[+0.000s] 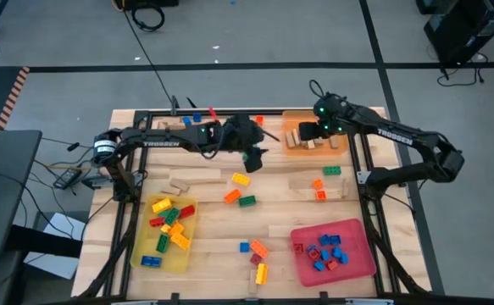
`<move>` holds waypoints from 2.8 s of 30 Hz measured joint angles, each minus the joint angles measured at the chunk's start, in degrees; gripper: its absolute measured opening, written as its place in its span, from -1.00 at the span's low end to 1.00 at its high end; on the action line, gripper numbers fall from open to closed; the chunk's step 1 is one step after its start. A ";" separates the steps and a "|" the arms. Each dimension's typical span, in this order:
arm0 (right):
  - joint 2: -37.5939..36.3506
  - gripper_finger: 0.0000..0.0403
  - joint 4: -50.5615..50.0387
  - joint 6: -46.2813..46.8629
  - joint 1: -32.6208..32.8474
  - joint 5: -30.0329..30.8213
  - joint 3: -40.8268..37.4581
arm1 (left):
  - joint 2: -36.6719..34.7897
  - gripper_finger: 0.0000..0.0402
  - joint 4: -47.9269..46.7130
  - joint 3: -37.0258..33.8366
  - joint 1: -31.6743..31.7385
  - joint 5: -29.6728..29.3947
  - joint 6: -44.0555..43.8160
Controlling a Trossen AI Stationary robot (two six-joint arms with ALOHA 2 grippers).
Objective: Sort blocks by size
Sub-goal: Put the brown block into the orange bin, then put the large green game piece into the yellow bin
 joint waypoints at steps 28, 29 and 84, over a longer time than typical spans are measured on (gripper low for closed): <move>8.36 0.09 2.98 -10.85 -13.97 -1.97 0.00 | -0.94 0.24 -8.04 -0.20 11.93 8.57 -0.05; 7.71 0.10 2.58 -10.87 -14.33 -1.96 0.00 | -0.94 0.24 -8.04 -0.20 11.95 8.57 -0.05; -9.84 -0.70 -34.10 7.17 28.16 5.18 -0.05 | -13.05 0.24 -16.79 -0.13 -0.79 -0.75 -15.29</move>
